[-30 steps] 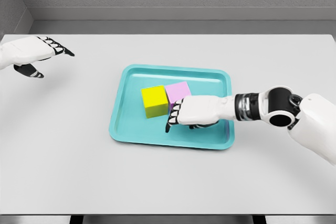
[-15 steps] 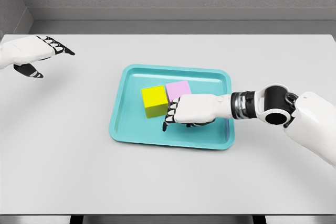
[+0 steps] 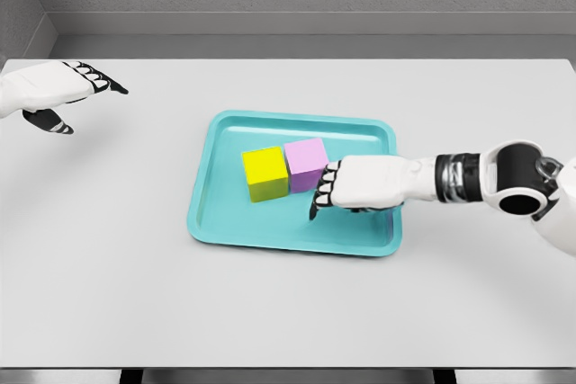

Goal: Push two cubes

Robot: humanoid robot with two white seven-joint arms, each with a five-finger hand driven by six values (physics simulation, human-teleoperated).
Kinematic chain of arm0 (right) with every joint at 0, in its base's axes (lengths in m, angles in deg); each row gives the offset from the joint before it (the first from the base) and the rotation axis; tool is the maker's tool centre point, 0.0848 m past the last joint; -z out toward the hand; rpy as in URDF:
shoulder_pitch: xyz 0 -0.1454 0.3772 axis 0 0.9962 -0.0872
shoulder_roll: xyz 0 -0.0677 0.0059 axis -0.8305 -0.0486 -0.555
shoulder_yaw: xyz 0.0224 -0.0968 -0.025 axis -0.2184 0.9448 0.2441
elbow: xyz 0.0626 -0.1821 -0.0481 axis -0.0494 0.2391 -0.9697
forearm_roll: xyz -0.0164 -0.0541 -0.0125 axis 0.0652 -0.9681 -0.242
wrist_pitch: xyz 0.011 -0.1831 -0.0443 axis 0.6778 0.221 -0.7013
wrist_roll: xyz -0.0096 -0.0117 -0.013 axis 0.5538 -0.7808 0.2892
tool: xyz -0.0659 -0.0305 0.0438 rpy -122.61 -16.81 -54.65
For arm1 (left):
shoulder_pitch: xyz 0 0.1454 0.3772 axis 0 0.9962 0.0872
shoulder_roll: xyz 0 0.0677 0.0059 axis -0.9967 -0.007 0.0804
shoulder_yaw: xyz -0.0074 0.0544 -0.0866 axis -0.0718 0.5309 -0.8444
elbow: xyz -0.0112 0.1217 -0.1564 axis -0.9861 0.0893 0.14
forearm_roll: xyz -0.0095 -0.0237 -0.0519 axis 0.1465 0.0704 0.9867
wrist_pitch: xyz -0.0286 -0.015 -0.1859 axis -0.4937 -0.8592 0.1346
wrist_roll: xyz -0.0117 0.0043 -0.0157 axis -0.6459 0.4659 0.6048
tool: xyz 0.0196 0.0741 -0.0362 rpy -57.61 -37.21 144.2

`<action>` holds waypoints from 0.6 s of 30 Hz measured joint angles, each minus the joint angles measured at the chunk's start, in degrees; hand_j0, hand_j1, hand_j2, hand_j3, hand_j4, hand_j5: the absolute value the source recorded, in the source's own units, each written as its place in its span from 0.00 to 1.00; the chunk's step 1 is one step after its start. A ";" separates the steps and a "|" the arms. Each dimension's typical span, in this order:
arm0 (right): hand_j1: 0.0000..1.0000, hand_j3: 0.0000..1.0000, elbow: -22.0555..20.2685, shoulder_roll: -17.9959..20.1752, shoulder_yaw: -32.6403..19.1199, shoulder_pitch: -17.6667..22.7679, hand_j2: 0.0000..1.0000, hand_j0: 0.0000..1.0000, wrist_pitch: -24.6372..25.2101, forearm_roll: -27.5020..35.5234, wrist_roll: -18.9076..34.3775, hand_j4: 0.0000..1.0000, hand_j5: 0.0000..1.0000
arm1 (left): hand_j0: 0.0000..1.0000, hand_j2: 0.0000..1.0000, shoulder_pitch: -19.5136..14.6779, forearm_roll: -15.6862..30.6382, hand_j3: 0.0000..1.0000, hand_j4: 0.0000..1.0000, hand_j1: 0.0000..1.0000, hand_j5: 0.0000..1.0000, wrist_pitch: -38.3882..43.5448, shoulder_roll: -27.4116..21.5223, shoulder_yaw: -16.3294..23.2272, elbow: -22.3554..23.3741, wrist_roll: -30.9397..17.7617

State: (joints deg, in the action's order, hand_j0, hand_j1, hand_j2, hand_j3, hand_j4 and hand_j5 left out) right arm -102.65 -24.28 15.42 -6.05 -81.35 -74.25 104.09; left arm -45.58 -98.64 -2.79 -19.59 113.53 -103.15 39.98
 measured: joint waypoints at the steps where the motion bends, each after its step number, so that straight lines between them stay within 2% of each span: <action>1: 0.72 0.72 -0.25 0.91 -0.79 0.09 0.72 0.72 -0.01 0.10 0.00 0.72 0.72 | 0.94 0.94 0.00 -0.01 0.94 0.94 0.94 0.94 0.00 0.02 0.04 0.00 0.00; 6: 0.72 0.72 -0.21 3.53 -4.96 0.09 0.72 0.72 0.01 0.23 0.00 0.72 0.72 | 0.94 0.94 0.00 -0.04 0.94 0.94 0.94 0.94 0.00 0.05 0.17 0.00 0.00; 9: 0.72 0.72 2.01 3.45 -6.08 -1.32 0.72 0.72 0.02 0.17 0.05 0.72 0.72 | 0.94 0.94 0.00 -0.05 0.94 0.94 0.94 0.94 0.00 0.07 0.20 0.00 0.00; 11: 0.72 0.72 4.89 1.78 -6.35 -2.64 0.72 0.72 0.02 -0.01 0.13 0.72 0.72 | 0.94 0.94 0.09 -0.04 0.94 0.94 0.94 0.94 0.00 0.13 0.21 0.00 0.00; 12: 0.72 0.72 6.58 0.75 -6.38 -3.60 0.72 0.72 0.03 -0.23 0.16 0.72 0.72 | 1.00 1.00 0.09 -0.04 1.00 1.00 1.00 1.00 0.00 0.16 0.19 0.00 0.00; 18: 0.72 0.72 15.22 -5.43 -6.03 -5.36 0.72 0.72 0.01 -2.74 0.27 0.72 0.72 | 1.00 1.00 0.09 0.01 1.00 1.00 1.00 1.00 0.00 0.20 0.15 0.00 0.07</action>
State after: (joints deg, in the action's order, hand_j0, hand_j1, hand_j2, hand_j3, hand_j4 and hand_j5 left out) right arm -87.43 -29.71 9.39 -11.41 -81.34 -76.99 104.36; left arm -45.50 -98.63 -2.78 -19.40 113.68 -103.15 40.05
